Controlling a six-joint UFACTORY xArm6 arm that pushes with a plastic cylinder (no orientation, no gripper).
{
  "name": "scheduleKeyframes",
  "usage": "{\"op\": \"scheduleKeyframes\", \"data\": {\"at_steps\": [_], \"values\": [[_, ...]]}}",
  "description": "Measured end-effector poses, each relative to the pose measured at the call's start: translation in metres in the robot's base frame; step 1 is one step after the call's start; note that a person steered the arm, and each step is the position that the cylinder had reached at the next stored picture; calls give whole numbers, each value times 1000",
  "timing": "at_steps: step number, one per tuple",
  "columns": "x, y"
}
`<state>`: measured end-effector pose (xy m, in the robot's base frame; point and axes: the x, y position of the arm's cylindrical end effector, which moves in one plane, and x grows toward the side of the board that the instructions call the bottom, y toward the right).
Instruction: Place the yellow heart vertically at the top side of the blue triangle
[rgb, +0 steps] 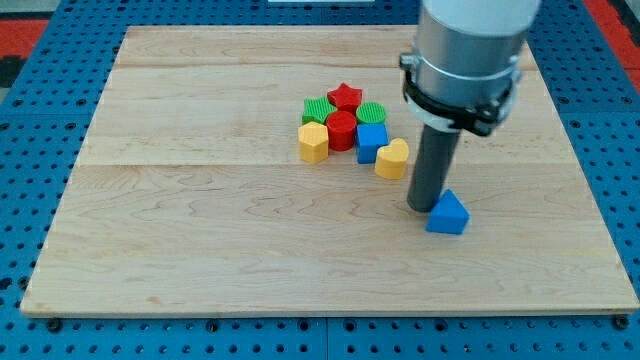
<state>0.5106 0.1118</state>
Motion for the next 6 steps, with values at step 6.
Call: {"op": "scheduleKeyframes", "data": {"at_steps": [6], "values": [[-52,-73]]}}
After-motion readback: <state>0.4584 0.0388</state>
